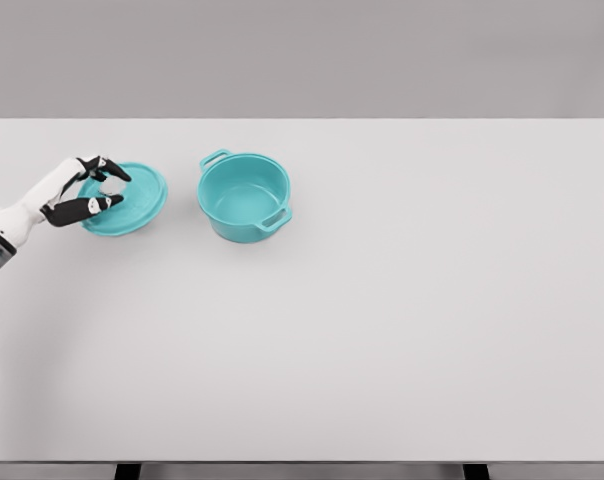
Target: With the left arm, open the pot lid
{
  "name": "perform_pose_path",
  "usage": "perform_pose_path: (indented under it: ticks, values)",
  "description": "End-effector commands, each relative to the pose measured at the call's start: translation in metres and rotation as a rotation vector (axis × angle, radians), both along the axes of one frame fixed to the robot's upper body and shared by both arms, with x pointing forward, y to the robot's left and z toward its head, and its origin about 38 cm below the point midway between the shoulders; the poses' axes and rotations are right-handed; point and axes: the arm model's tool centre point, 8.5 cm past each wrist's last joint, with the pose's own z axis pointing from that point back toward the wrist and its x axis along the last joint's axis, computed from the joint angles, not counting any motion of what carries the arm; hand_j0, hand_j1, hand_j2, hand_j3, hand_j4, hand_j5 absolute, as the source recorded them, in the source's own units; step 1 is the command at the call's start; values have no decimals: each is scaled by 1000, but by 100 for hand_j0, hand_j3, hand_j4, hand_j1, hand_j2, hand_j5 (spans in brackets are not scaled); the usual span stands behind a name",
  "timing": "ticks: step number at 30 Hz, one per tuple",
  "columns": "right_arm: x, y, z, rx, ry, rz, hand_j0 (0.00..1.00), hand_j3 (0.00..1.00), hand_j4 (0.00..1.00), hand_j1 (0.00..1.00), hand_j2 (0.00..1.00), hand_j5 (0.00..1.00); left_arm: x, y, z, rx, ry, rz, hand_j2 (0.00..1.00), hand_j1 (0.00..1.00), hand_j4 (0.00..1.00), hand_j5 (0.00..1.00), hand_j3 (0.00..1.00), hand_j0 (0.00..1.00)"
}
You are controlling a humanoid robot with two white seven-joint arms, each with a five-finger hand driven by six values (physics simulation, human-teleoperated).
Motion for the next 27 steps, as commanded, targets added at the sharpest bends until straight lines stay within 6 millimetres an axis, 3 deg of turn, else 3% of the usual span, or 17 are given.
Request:
perform_pose_path:
  ticks: [1,2,4,8,18,20,27]
  values:
    - [0,0,0,0,0,0,100,100,100,100,100,100,-3,8,-8,-4,29,18,59,59,59,59,59,59]
    - [0,0,0,0,0,0,100,100,100,100,100,100,-5,12,-8,9,35,21,74,74,74,74,74,74]
    - [0,0,0,0,0,0,100,100,100,100,100,100,-7,14,-10,12,40,22,91,91,91,91,91,91]
    - [0,0,0,0,2,-1,100,100,100,100,100,100,-7,13,-10,16,39,18,99,99,99,99,99,99]
    - [0,0,0,0,0,0,100,100,100,100,100,100,-6,14,-3,14,22,19,100,100,100,100,100,100]
    - [0,0,0,0,0,0,100,100,100,100,100,100,-7,28,12,49,-2,28,100,100,100,100,100,100]
    - [0,0,0,0,2,-1,100,100,100,100,100,100,-10,45,23,83,-14,48,100,100,100,100,100,100]
